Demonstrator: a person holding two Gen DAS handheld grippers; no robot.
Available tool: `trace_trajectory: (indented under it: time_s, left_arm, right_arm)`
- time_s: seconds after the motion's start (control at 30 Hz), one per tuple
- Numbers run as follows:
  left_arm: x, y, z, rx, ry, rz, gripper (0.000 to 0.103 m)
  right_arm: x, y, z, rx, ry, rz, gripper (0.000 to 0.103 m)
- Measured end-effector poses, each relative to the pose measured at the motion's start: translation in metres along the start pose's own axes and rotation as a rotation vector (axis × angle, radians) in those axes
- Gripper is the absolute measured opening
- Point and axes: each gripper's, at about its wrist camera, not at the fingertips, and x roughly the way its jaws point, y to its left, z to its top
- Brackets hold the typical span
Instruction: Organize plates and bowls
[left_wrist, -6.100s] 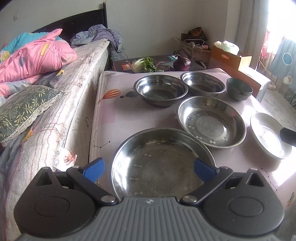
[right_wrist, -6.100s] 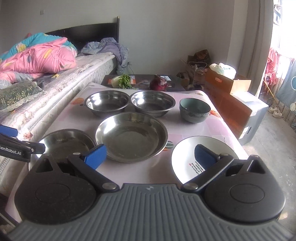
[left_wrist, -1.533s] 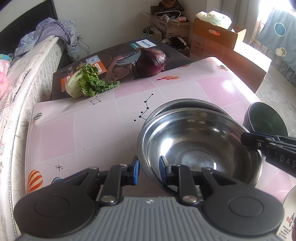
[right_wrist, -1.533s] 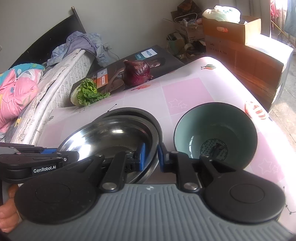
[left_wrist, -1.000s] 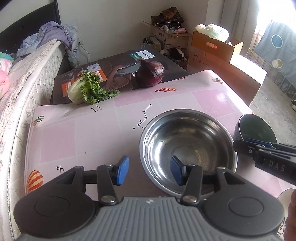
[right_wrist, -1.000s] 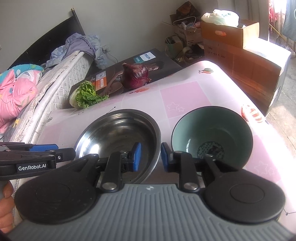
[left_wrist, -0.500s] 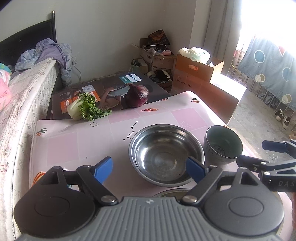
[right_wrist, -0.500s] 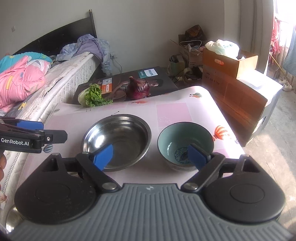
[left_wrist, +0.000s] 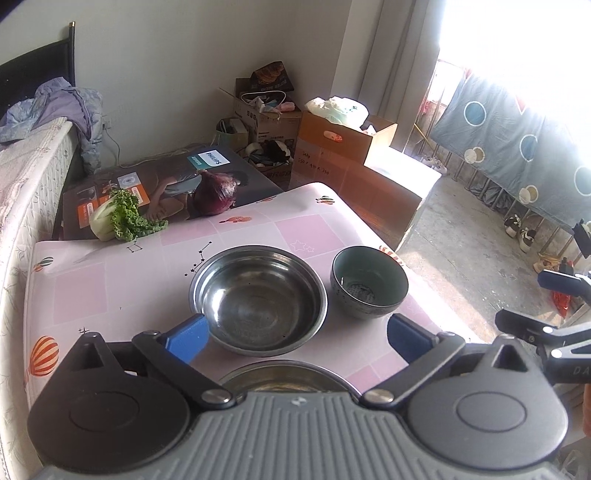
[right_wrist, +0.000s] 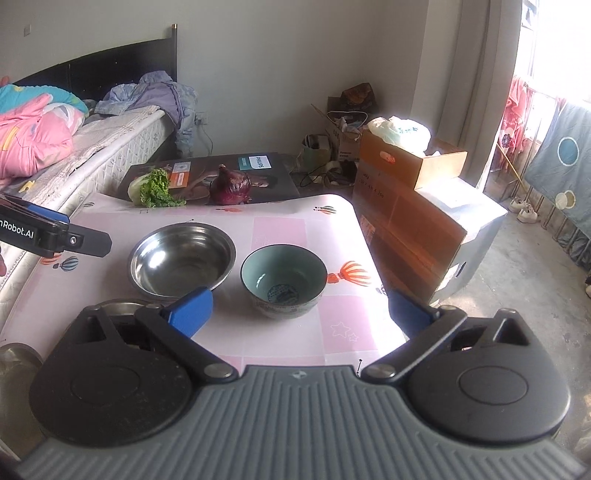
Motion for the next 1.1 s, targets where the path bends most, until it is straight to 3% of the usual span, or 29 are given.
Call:
trace_trajectory:
  time_s: [0.23,0.43,0.53,0.6,0.7,0.77,0.8,1.0,1.1]
  left_arm:
    - [0.017,-0.018,0.003,0.007,0.012,-0.081,0.103]
    - [0.056,-0.041,0.027,0.107,0.033,-0.033,0.103]
    - [0.083,-0.052,0.043,0.159,0.056,-0.010,0.102]
    - [0.102,-0.059,0.052,0.192,0.070,0.002,0.100]
    - [0.138,-0.067,0.067,0.222,0.112,0.022,0.090]
    - [0.162,-0.070,0.077,0.223,0.154,0.025,0.071]
    - [0.173,-0.071,0.080,0.219,0.177,0.027,0.067]
    - [0.226,-0.073,0.088,0.186,0.287,0.040,0.050]
    - [0.241,-0.075,0.085,0.186,0.320,0.060,0.036]
  right_arm:
    - [-0.003,-0.049,-0.009,0.184,-0.004,0.075,0.102]
    - [0.032,-0.066,-0.019,0.279,0.033,0.103,0.096]
    - [0.062,-0.073,-0.019,0.323,0.066,0.128,0.090]
    - [0.085,-0.076,-0.019,0.354,0.095,0.141,0.080]
    - [0.122,-0.081,-0.020,0.405,0.146,0.166,0.065]
    - [0.146,-0.080,-0.019,0.422,0.174,0.178,0.057]
    - [0.153,-0.080,-0.019,0.424,0.182,0.179,0.051]
    - [0.200,-0.079,-0.022,0.462,0.235,0.183,0.035]
    - [0.214,-0.083,-0.025,0.486,0.240,0.211,0.029]
